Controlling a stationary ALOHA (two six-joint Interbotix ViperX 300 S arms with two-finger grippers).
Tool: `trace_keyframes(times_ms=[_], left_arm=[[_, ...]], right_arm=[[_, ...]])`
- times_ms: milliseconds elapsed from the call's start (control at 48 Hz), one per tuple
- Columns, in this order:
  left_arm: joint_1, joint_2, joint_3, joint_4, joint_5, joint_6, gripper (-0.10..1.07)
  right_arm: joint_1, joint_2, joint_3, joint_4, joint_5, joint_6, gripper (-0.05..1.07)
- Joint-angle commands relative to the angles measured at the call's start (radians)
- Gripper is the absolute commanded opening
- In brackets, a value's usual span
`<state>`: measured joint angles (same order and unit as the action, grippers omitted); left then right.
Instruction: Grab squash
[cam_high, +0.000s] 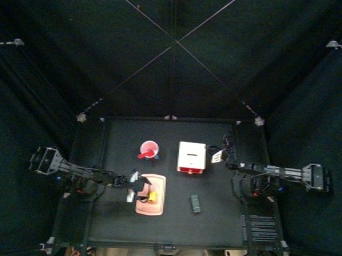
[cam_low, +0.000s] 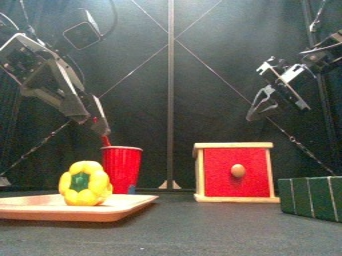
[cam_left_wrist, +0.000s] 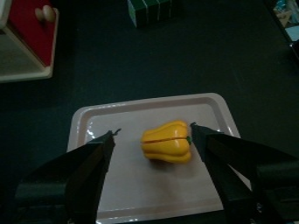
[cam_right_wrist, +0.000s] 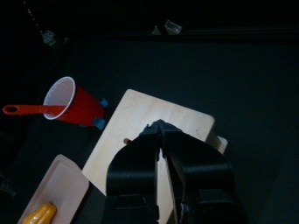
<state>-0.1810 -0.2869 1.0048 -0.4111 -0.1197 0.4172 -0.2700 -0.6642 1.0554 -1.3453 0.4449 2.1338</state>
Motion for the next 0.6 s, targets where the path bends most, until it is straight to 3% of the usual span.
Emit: trace_keyframes(times_ms=[0,188,583], left_arm=[[-0.009,0.003,-0.035,-0.035,-0.005,0.003,1.01],[-0.012,0.037,-0.055,-0.084,0.028,0.005,1.01],[0.014,0.186,-0.13,-0.091,0.16,0.006,1.01]], right_arm=[[0.0,-0.002,-0.009,0.006,-0.002,-0.002,0.38],[0.0,-0.002,-0.009,0.006,-0.002,-0.002,0.38],[0.0,-0.003,-0.011,0.003,-0.002,-0.002,0.38]])
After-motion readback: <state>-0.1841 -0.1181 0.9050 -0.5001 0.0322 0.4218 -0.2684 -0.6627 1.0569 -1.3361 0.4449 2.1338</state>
